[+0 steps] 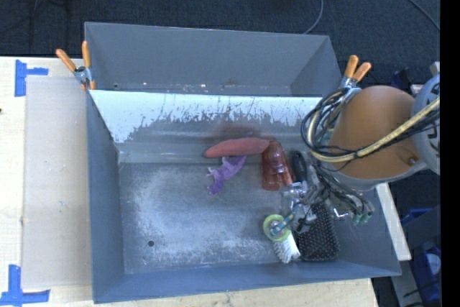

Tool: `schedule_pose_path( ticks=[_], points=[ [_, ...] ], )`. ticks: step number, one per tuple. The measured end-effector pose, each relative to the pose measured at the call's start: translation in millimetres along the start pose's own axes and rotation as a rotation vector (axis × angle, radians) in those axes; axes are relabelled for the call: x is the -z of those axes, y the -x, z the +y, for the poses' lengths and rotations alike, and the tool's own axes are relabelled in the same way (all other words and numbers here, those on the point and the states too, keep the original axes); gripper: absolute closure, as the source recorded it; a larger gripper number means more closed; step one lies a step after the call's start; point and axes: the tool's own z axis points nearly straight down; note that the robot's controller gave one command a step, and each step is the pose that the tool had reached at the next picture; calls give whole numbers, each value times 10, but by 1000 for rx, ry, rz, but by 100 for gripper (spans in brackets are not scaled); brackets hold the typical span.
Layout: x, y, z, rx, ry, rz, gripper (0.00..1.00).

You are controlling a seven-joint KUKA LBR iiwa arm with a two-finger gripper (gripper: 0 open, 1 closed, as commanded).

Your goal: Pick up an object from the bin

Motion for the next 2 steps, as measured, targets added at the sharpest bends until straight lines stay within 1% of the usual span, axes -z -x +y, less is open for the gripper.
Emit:
schedule_pose_path(
  ticks=[1,2],
  points=[
    [695,-20,-62,67,-3,-9,100],
    [812,74,-70,80,-6,-18,100]
  ],
)
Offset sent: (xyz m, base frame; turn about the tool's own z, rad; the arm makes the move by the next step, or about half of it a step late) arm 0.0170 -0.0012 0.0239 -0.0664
